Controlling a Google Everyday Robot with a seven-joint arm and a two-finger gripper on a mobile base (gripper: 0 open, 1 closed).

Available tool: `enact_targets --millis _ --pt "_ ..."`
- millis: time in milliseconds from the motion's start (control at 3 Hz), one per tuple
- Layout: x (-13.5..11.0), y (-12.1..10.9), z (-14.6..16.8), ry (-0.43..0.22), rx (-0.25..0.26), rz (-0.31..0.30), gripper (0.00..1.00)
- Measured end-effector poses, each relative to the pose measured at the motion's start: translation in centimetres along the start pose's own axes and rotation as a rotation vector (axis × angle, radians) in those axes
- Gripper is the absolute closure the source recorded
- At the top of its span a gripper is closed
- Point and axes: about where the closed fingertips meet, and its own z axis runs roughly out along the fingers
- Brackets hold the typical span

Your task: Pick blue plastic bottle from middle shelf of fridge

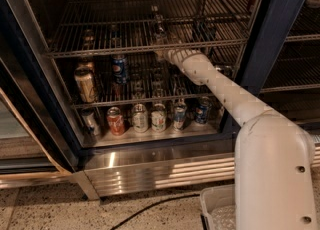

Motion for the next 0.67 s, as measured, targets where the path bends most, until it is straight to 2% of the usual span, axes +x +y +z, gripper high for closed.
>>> enact_targets --millis 667 --pt "-3.5 -1.0 -0.4 -0.051 0.016 -0.052 1.0"
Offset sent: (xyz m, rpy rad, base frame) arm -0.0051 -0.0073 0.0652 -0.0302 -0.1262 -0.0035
